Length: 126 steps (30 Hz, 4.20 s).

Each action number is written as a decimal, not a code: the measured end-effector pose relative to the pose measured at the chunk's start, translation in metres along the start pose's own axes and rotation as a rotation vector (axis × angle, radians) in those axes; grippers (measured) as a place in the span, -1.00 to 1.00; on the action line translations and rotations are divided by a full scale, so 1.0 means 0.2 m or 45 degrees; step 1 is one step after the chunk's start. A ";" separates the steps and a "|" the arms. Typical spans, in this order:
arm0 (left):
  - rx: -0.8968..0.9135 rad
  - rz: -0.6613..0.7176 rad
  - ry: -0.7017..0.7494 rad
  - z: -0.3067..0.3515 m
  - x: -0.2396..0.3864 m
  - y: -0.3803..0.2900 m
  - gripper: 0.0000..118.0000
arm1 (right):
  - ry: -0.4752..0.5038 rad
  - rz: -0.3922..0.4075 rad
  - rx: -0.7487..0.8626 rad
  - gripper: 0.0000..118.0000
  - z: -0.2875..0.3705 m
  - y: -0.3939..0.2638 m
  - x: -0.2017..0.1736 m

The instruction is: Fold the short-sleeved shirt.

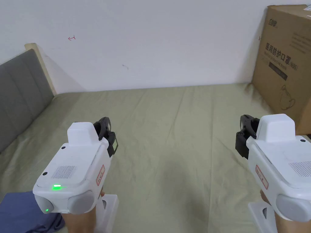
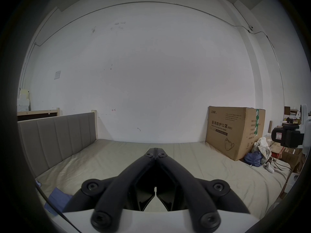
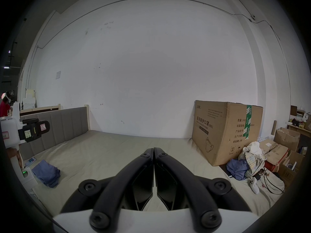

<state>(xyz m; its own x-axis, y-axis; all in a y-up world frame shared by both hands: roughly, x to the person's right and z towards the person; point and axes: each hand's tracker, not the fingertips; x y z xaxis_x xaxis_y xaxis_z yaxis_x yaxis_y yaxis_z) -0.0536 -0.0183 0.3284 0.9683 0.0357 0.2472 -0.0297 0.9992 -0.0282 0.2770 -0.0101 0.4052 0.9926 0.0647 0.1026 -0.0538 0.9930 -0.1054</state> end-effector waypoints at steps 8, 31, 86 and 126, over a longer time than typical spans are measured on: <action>0.002 -0.007 -0.005 0.00 0.01 0.00 -1.00 | -0.008 0.001 0.003 -1.00 0.01 0.01 0.00; -0.043 0.003 0.033 -0.01 0.01 -0.07 1.00 | -0.091 -0.011 -0.024 0.94 -0.01 -0.02 0.03; 0.013 -0.085 0.053 0.01 0.06 -0.06 1.00 | -0.082 -0.017 0.004 1.00 0.01 0.00 0.02; 0.022 -0.043 0.061 0.01 0.03 -0.08 1.00 | -0.233 -0.356 -0.804 0.95 -0.15 0.04 -0.01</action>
<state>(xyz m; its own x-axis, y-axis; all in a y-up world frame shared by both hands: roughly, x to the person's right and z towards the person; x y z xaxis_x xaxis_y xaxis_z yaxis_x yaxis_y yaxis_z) -0.0487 -0.0344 0.3331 0.9795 0.0013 0.2013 -0.0005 1.0000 -0.0040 0.2777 -0.0052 0.3752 0.9229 -0.1133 0.3679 0.3282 0.7314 -0.5979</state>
